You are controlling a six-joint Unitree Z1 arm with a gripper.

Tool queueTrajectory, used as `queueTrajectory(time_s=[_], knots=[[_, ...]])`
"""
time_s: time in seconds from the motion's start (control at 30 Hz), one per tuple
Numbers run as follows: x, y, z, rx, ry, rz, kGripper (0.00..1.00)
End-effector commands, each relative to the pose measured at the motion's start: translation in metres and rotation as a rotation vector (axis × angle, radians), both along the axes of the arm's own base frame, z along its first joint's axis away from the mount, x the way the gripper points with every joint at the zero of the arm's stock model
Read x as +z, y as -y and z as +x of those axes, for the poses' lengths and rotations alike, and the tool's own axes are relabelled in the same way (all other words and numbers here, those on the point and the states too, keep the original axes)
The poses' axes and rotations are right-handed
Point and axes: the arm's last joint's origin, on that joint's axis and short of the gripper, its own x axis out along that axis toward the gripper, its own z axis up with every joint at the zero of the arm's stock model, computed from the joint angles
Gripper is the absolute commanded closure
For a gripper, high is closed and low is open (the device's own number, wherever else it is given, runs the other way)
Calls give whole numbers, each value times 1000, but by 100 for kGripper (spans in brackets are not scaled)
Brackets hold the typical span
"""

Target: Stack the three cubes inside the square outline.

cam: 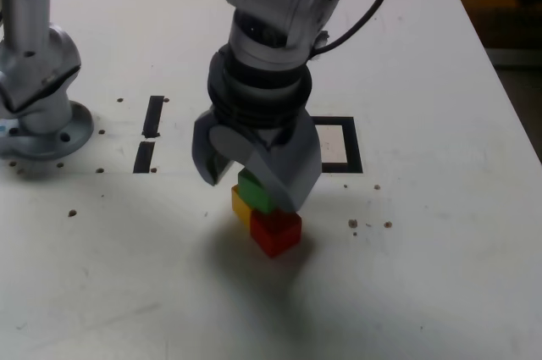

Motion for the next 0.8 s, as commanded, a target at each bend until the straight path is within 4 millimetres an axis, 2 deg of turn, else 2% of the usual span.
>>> queueTrajectory(time_s=[0.0,0.27,0.43,0.53,0.67,0.77], knots=[[-2,1,1,-1,15,-6,50],[-5,2,4,8,60,-36,75],[1,2,4,26,74,-26,81],[14,2,8,30,104,-1,85],[45,12,32,-12,184,20,90],[58,23,57,-61,210,20,90]])
